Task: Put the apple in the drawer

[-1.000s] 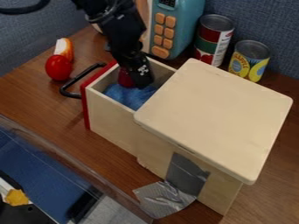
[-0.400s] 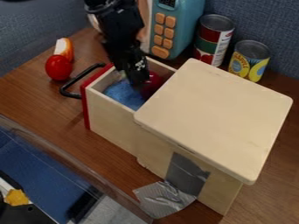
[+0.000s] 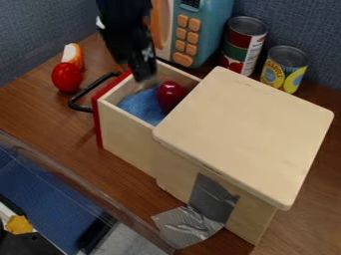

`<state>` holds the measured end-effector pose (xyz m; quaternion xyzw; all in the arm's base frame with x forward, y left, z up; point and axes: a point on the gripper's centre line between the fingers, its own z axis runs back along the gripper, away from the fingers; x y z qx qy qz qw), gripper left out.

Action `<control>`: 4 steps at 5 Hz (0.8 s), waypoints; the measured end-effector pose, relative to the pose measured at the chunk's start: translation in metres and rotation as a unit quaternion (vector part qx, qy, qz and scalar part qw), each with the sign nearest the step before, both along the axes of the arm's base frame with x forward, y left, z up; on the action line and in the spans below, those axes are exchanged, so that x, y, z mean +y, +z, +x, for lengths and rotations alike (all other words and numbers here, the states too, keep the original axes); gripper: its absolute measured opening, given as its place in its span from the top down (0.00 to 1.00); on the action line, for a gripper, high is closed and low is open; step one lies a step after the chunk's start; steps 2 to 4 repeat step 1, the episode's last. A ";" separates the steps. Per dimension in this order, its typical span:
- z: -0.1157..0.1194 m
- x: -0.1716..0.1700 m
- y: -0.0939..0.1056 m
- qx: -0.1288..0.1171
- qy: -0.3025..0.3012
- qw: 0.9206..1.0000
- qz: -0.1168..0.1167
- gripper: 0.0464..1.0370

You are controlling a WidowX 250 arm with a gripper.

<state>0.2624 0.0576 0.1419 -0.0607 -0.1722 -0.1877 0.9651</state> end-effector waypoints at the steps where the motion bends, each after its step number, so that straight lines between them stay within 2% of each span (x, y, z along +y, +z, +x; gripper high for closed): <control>1: -0.009 0.000 0.018 -0.028 0.012 0.997 0.065 0.04; 4: -0.009 0.000 0.018 -0.028 0.012 0.997 0.065 0.04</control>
